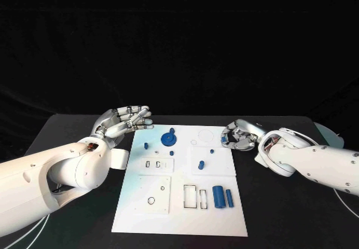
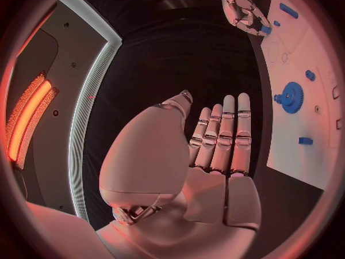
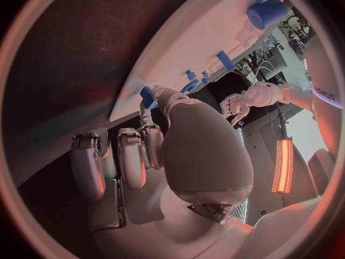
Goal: Assemble the parts on the task board
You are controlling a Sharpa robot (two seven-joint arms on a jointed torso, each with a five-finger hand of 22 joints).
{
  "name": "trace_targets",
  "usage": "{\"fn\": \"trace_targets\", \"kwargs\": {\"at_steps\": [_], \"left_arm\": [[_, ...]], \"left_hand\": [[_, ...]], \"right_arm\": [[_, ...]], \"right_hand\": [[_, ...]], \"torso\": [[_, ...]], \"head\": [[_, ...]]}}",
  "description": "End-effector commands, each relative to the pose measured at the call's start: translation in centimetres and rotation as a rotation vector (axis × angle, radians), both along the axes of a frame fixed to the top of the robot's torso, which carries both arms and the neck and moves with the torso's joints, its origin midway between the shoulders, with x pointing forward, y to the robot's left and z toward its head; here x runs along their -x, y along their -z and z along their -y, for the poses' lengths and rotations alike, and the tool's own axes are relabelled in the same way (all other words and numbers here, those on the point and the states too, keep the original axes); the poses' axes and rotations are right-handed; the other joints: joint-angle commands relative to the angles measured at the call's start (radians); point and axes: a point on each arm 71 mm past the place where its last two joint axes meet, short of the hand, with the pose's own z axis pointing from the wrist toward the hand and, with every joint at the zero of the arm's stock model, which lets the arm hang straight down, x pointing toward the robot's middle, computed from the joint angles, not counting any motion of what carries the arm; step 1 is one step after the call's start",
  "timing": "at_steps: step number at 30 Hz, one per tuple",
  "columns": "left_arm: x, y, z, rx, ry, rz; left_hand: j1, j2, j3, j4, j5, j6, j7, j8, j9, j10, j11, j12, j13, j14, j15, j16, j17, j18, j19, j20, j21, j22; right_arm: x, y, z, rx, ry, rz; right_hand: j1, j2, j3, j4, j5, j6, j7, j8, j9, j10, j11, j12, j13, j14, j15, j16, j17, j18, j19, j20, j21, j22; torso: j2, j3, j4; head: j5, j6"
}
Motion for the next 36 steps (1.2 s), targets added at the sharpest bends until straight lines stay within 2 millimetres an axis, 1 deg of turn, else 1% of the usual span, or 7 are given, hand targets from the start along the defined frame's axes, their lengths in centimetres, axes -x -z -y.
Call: {"fn": "trace_targets", "kwargs": {"at_steps": [1,7,12,17,23,32,36], "left_arm": [[0.0,-0.2,0.2,0.005,0.015,0.011],[-0.1,-0.1,0.1,0.004,0.013,0.011],[-0.3,0.0,0.2,0.003,0.011,0.01],[-0.6,0.1,0.1,0.001,0.007,0.01],[-1.0,0.2,0.1,-0.001,0.001,0.01],[-1.1,0.3,0.1,-0.003,-0.003,0.01],[-1.1,0.3,0.1,-0.003,-0.003,0.01]], "left_hand": [[-0.002,0.001,0.003,-0.004,-0.003,-0.004,0.019,-0.006,-0.001,-0.004,0.002,-0.004,0.0,-0.006,-0.001,-0.003,0.001,0.008,-0.006,-0.001,0.005,0.001],[-0.002,0.001,0.003,-0.004,-0.003,-0.004,0.019,-0.006,-0.001,-0.004,0.002,-0.004,0.0,-0.006,-0.001,-0.003,0.001,0.008,-0.006,-0.001,0.005,0.001],[-0.002,0.001,0.003,-0.004,-0.003,-0.004,0.019,-0.006,-0.001,-0.004,0.002,-0.004,0.0,-0.006,-0.001,-0.003,0.001,0.008,-0.006,-0.001,0.005,0.001],[-0.001,0.002,0.004,-0.005,-0.003,-0.004,0.02,-0.006,-0.002,-0.004,0.002,-0.005,0.001,-0.005,-0.001,-0.004,0.002,0.008,-0.008,-0.001,0.006,0.001],[-0.002,0.002,0.004,-0.004,-0.003,-0.004,0.02,-0.006,-0.002,-0.004,0.002,-0.005,0.001,-0.005,-0.001,-0.004,0.002,0.008,-0.008,-0.001,0.006,0.002],[-0.002,0.002,0.004,-0.004,-0.003,-0.004,0.02,-0.006,-0.002,-0.004,0.002,-0.005,0.001,-0.005,-0.001,-0.004,0.002,0.008,-0.008,-0.001,0.006,0.002],[-0.002,0.002,0.004,-0.004,-0.003,-0.004,0.02,-0.006,-0.002,-0.004,0.002,-0.005,0.001,-0.005,-0.001,-0.004,0.002,0.008,-0.008,-0.001,0.006,0.002]], "right_arm": [[0.4,-0.5,-0.6,-0.007,0.002,0.039],[1.3,-2.2,-3.2,-0.038,-0.054,0.052],[2.3,-3.4,-7.4,-0.049,-0.139,0.061],[2.9,-3.8,-11.6,-0.033,-0.213,0.07],[3.1,-3.3,-15.6,0.009,-0.275,0.059],[3.5,-1.6,-19.9,0.095,-0.345,0.057],[3.7,-0.8,-20.6,0.114,-0.356,0.048]], "right_hand": [[0.001,0.011,0.007,0.0,0.008,0.018,-0.013,0.01,0.016,0.0,-0.006,0.006,0.097,0.092,-0.007,0.005,0.217,-0.014,0.105,-0.01,0.005,0.263],[-0.015,0.015,0.007,0.006,0.008,0.014,-0.014,0.012,0.019,-0.001,-0.007,0.003,0.094,0.092,-0.009,0.006,0.218,-0.014,0.105,-0.013,0.005,0.263],[-0.027,0.018,0.007,0.011,0.006,0.011,-0.015,0.015,0.022,-0.002,-0.008,0.001,0.092,0.092,-0.01,0.005,0.218,-0.014,0.105,-0.015,0.005,0.263],[-0.031,0.02,0.007,0.013,0.004,0.009,-0.015,0.015,0.023,-0.002,-0.008,-0.001,0.09,0.092,-0.01,0.005,0.216,-0.014,0.105,-0.015,0.005,0.263],[-0.032,0.024,0.009,0.013,0.005,0.009,-0.016,0.016,0.024,-0.005,-0.009,-0.004,0.087,0.092,-0.01,0.004,0.214,-0.014,0.105,-0.016,0.005,0.263],[-0.039,0.023,0.008,0.015,0.001,0.008,-0.016,0.017,0.025,-0.005,-0.009,-0.004,0.087,0.091,-0.011,0.004,0.212,-0.014,0.105,-0.016,0.005,0.263],[-0.039,0.023,0.008,0.015,0.001,0.008,-0.016,0.017,0.026,-0.005,-0.009,-0.005,0.087,0.091,-0.011,0.004,0.212,-0.014,0.105,-0.016,0.005,0.263]], "torso": [[-0.002,-0.0008,-0.001],[-0.003,-0.0013,-0.0012],[-0.008,-0.0015,0.0],[-0.014,-0.002,0.0023],[-0.023,-0.0052,0.0087],[-0.026,-0.013,0.0082],[-0.025,-0.0113,0.0091]], "head": [[0.0,0.001],[-0.001,0.004],[0.005,-0.002],[0.021,-0.013],[0.031,-0.024],[0.041,-0.037],[0.045,-0.039]]}}
